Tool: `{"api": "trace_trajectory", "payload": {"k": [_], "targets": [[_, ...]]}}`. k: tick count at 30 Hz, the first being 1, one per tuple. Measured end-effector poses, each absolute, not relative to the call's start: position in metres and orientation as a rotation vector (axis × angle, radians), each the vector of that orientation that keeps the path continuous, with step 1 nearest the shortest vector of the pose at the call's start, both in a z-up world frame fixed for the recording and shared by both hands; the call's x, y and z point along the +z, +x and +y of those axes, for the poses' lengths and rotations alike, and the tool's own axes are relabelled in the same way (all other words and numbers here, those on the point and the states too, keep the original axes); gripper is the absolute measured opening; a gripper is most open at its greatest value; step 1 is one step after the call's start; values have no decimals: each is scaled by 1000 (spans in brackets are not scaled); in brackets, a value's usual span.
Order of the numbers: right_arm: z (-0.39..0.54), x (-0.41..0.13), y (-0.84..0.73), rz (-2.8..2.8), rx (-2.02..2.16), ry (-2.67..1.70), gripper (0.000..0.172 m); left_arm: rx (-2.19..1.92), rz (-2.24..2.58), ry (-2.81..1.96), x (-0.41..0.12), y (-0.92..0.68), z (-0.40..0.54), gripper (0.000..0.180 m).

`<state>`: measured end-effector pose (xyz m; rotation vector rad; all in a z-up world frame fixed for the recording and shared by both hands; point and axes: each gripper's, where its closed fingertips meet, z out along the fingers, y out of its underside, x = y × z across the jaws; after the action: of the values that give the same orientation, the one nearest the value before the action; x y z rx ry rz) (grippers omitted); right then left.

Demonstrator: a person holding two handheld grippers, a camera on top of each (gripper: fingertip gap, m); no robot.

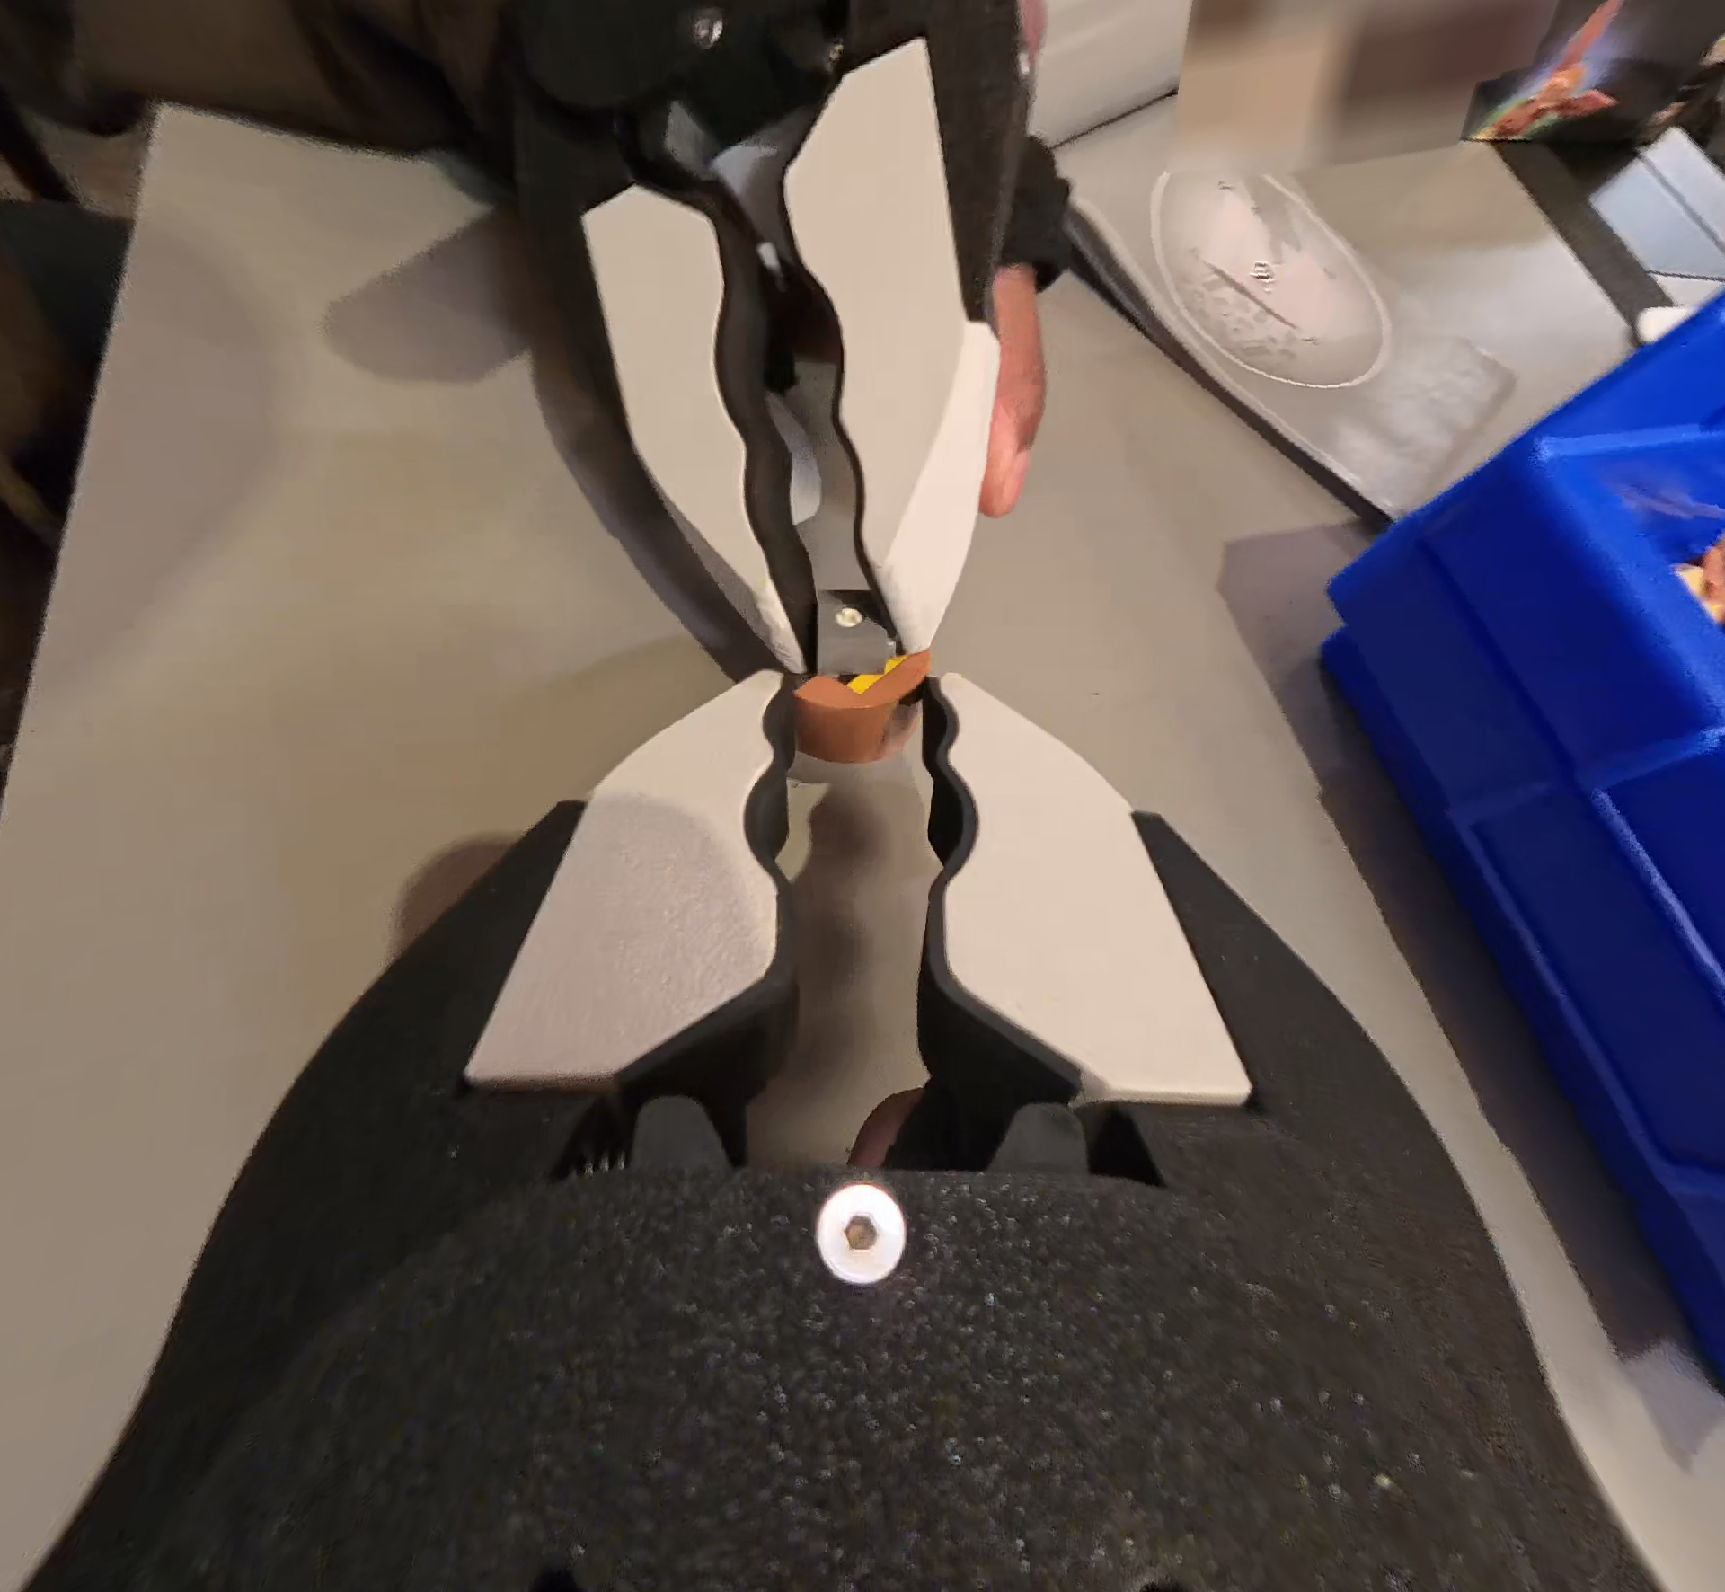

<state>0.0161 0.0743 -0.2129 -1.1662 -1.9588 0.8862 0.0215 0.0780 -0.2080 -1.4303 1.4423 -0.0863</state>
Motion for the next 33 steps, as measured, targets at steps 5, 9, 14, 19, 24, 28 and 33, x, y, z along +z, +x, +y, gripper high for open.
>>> {"api": "trace_trajectory", "payload": {"k": [5,9,14,19,24,28,33], "targets": [[62,-218,31,-2086,962,-1139,23,-79,1618,-1349,-218,36,58,16],[81,-218,37,-2052,1012,-1261,23,-56,1660,-1302,-223,46,51,16],[80,-225,41,-2107,928,-1211,23,-61,1577,-1395,-222,36,65,17],[83,-216,39,-2031,980,-1207,24,-213,1450,-1593,-223,31,75,17],[90,-181,40,-1924,1054,-1215,24,-224,1347,-1677,-222,27,85,17],[159,-126,23,-1697,912,-1381,24,-415,1069,-1723,-197,24,100,16],[274,-106,-6,-1528,512,-1552,30,-614,759,-1722,-172,10,114,16]]}}
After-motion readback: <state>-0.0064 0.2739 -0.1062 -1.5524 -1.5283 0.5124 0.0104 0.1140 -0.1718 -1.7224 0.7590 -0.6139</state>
